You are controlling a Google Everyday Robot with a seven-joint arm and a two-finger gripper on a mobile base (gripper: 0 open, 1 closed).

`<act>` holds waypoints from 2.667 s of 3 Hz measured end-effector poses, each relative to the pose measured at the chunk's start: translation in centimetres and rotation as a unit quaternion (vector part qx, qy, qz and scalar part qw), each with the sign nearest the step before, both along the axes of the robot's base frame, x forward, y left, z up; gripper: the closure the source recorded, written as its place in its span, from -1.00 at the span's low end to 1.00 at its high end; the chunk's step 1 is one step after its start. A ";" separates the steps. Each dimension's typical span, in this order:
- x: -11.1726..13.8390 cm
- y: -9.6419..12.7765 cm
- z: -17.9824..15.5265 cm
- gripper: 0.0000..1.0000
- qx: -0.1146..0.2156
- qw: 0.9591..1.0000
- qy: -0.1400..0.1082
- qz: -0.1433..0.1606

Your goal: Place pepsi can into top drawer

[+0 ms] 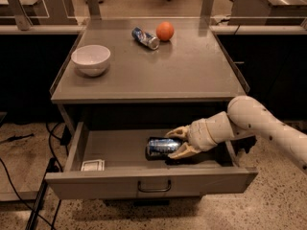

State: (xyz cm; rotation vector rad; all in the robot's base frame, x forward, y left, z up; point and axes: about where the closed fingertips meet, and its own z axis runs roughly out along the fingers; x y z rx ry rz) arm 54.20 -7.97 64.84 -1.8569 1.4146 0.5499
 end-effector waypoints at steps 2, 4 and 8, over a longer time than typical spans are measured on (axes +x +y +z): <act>0.4 0.5 -1.9 0.95 -0.003 1.000 0.012 0.000; 0.4 0.5 -1.9 0.03 -0.003 1.000 0.012 0.000; 0.4 0.5 -1.9 -1.00 -0.003 1.000 0.012 0.000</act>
Offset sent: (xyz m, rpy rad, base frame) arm 0.0073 0.0040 -0.0266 -0.0038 0.0361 -0.0089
